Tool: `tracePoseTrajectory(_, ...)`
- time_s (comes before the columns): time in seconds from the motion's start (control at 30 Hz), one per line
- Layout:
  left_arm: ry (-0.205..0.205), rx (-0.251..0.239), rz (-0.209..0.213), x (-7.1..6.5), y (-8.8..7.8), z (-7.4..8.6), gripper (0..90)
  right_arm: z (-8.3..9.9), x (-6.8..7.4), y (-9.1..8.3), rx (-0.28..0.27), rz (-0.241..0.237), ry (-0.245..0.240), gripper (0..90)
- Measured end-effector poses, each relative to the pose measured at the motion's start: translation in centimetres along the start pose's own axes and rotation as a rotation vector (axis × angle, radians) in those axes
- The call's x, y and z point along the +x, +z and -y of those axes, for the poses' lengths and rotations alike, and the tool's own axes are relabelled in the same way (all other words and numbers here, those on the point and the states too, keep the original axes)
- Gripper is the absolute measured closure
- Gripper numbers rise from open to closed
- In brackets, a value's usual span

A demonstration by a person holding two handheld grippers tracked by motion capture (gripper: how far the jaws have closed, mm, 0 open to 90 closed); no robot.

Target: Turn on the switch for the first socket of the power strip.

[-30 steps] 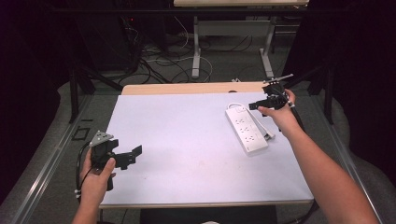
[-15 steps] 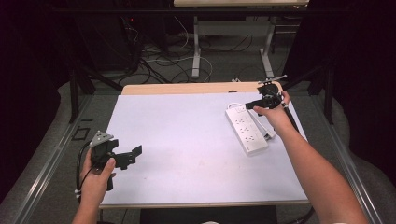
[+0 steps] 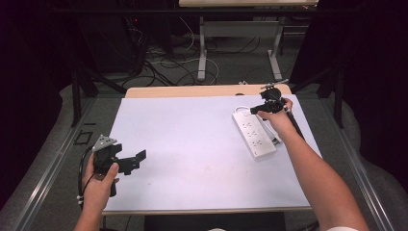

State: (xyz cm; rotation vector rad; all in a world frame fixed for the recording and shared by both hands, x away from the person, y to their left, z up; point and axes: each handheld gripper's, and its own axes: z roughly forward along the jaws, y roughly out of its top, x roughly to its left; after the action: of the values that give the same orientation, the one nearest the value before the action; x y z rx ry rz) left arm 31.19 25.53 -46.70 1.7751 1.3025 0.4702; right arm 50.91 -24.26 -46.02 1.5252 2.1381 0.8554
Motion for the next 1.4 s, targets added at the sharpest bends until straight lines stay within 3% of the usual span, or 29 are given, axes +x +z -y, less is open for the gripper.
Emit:
tracePoseTrajectory(0.67,-0.002,0.002,-0.001,0.1,0.1,0.1,2.7,0.7,-1.4,1.9,0.066,0.045,0.041,44.5)
tracePoseTrajectory(0.87,-0.002,0.006,-0.001,0.1,0.1,0.1,2.7,0.7,-1.4,2.4,0.074,0.024,0.063,48.6)
tracePoseTrajectory(0.97,-0.001,0.005,-0.002,0.1,0.1,0.1,2.7,0.8,-1.4,2.7,0.068,0.035,0.064,50.9)
tracePoseTrajectory(1.2,0.000,0.007,-0.001,0.1,0.3,0.1,2.7,0.9,-1.5,3.3,0.083,-0.012,0.111,56.1)
tracePoseTrajectory(1.4,-0.001,0.007,-0.002,0.1,0.3,0.1,2.8,1.1,-1.4,3.9,0.091,-0.019,0.107,63.1)
